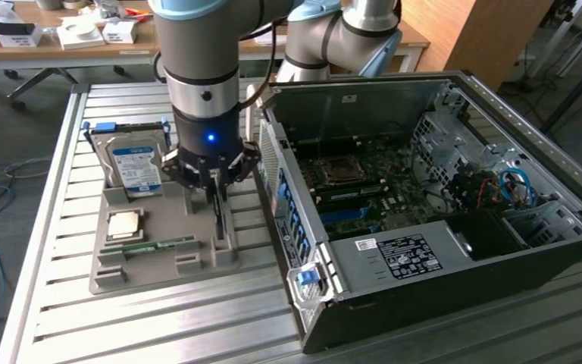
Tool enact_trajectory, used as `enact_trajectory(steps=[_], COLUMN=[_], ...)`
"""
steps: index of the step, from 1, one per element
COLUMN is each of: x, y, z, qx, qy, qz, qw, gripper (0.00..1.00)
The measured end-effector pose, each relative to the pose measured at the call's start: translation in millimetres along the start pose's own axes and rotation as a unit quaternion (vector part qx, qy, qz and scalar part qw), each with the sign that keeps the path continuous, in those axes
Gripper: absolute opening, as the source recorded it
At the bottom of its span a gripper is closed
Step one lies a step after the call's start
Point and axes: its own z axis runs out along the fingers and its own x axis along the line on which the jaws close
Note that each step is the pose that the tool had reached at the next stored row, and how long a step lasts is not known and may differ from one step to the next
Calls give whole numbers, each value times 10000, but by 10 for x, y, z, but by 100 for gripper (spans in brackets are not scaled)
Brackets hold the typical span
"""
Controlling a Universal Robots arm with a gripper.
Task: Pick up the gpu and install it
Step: 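Pick up the gpu and move the gpu toward the slot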
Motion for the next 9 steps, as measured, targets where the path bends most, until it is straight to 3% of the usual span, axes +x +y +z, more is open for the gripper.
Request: enact_trajectory(steps=[9], x=[-4], y=[9], z=[-203], qx=[0], qy=[0], qz=[0], qw=[10000], gripper=[26])
